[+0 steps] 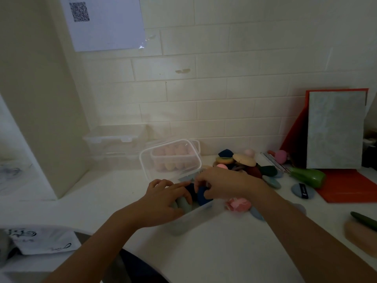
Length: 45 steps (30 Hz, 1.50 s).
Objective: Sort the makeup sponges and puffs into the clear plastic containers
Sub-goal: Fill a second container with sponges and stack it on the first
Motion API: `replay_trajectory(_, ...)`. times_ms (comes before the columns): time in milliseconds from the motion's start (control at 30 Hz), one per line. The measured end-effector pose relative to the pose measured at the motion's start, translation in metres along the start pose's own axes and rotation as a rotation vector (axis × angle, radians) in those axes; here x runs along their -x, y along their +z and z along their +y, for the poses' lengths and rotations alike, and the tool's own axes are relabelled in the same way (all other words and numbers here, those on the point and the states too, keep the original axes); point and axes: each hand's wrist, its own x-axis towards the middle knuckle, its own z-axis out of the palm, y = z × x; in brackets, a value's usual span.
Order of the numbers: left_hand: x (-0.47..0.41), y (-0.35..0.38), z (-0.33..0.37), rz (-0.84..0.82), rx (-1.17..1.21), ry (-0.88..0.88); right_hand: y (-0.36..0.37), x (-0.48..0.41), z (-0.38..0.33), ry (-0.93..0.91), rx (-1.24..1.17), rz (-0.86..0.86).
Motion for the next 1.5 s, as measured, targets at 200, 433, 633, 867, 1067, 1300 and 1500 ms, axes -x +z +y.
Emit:
replay_trajectory(200, 0.0, -0.001, 0.001, -0.003, 0.01, -0.006, 0.0, 0.0, 0.002, -0.002, -0.086, 0.026)
replay_trajectory(433, 0.002, -0.003, 0.004, -0.012, 0.02, -0.027, -0.001, -0.001, 0.006, -0.03, -0.179, -0.04)
replay_trajectory(633, 0.002, -0.005, 0.006, 0.003, 0.022, -0.017, 0.005, -0.004, 0.007, 0.027, -0.213, 0.012)
replay_trajectory(867, 0.002, -0.016, 0.008, 0.032, 0.122, 0.093, 0.014, -0.011, 0.002, 0.135, -0.25, 0.114)
replay_trajectory(1067, -0.006, -0.011, 0.009, 0.077, 0.106, 0.148, 0.015, -0.014, -0.001, 0.126, -0.173, 0.144)
replay_trajectory(1300, -0.01, -0.007, 0.01, 0.115, -0.023, 0.178, 0.007, -0.016, 0.008, 0.112, -0.25, 0.238)
replay_trajectory(1500, -0.013, -0.004, 0.008, 0.115, -0.052, 0.178, -0.03, -0.037, 0.056, 0.292, -0.352, 0.597)
